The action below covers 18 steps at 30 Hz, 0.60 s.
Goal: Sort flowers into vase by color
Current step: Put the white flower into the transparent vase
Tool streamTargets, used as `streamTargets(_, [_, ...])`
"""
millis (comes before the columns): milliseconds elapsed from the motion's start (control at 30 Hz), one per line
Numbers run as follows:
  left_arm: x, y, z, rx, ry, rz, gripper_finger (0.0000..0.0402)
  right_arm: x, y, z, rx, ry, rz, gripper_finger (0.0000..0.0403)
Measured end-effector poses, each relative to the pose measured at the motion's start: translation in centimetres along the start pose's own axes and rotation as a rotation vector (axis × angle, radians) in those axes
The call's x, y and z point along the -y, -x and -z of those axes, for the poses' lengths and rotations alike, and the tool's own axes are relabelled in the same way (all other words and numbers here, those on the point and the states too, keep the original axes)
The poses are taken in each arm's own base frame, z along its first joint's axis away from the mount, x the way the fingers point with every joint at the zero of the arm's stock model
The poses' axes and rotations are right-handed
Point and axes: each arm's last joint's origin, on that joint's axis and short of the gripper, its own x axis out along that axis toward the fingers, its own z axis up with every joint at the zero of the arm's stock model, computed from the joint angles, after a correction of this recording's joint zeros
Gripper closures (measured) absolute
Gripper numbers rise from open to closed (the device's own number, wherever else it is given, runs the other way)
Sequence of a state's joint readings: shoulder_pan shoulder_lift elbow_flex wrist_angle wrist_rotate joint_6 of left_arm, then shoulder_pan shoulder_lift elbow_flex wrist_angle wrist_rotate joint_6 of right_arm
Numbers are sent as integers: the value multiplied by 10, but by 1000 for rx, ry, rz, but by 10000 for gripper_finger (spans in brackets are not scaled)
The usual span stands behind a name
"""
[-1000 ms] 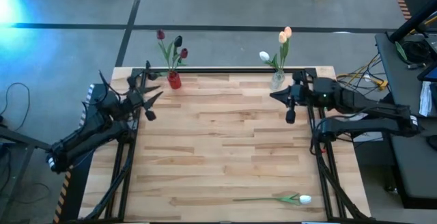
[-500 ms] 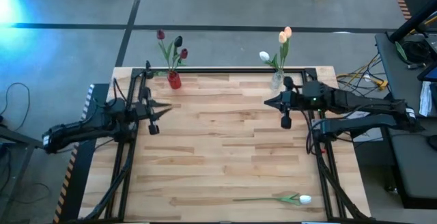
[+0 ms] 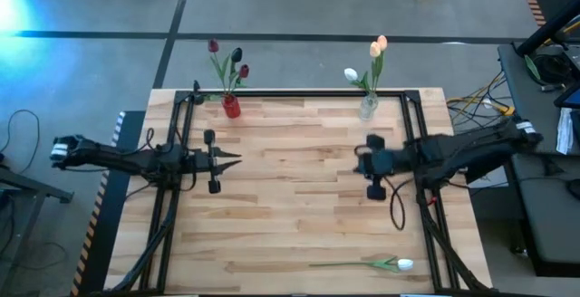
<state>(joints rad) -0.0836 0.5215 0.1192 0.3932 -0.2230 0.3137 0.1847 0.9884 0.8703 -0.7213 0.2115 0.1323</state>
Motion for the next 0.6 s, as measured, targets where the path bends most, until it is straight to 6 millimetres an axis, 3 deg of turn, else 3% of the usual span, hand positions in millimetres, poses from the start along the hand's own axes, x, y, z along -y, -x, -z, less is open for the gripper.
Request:
streamTargets(267, [3,-9,3,-23,61,-36,357,-63,-12,10,-247,-125,-51,394])
streamTargets(600, [4,-13,4,-19,69,-37,357,-141,-36,16,-490,-152,-86,392])
